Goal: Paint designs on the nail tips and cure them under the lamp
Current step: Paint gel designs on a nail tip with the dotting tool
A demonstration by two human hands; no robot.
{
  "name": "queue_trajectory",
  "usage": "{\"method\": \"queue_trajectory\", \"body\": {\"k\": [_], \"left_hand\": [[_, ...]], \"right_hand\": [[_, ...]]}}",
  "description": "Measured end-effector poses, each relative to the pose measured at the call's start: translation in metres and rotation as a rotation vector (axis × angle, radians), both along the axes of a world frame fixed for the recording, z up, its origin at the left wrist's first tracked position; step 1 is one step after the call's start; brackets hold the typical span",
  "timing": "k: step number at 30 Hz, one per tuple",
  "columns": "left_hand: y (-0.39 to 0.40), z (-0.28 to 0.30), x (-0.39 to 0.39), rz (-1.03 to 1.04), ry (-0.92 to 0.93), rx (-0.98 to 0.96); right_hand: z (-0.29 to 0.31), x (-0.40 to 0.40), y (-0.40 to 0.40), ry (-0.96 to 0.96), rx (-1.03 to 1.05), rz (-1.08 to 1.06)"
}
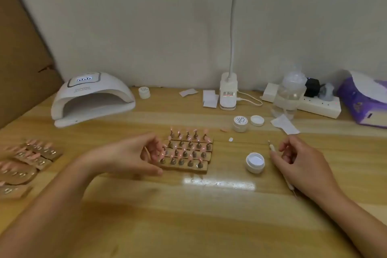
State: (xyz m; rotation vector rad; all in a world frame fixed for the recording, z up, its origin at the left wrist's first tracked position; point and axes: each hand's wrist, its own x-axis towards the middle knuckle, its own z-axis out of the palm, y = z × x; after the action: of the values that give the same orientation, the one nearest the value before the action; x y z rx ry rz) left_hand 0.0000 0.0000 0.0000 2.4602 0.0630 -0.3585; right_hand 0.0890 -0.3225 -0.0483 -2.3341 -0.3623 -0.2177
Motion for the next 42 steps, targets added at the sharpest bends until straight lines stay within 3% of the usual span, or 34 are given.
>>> {"method": "queue_trajectory", "body": {"k": [4, 11, 18, 22, 28, 30, 36, 42], "left_hand": [[-0.002, -0.005, 0.001, 0.087, -0.081, 0.0], [-0.006, -0.013, 0.001, 0.059, -0.144, 0.14], [-0.007, -0.018, 0.0, 0.111, -0.171, 0.108], [-0.007, -0.015, -0.003, 0.095, -0.146, 0.072], [-0.013, -0.008, -0.009, -0.009, -0.103, 0.12], [-0.02, -0.009, -0.012, -0.036, -0.1, 0.106], [-0.054, -0.022, -0.011, -0.126, -0.225, -0.008], [-0.085, -0.04, -0.007, -0.134, -0.446, -0.086]], "right_hand": [[0.003, 0.0, -0.001, -0.001, -0.046, 0.027], [0.003, 0.0, -0.003, -0.023, -0.081, 0.098], [0.002, -0.002, -0.004, -0.044, 0.017, 0.159], [0.004, 0.0, -0.006, -0.013, 0.205, 0.142], [0.012, 0.005, -0.012, 0.143, 0.819, 0.029], [0.015, 0.006, -0.014, 0.147, 0.918, 0.047], [0.012, -0.002, -0.011, 0.025, 0.773, 0.129], [0.005, -0.007, -0.009, -0.133, 0.413, 0.284]]}}
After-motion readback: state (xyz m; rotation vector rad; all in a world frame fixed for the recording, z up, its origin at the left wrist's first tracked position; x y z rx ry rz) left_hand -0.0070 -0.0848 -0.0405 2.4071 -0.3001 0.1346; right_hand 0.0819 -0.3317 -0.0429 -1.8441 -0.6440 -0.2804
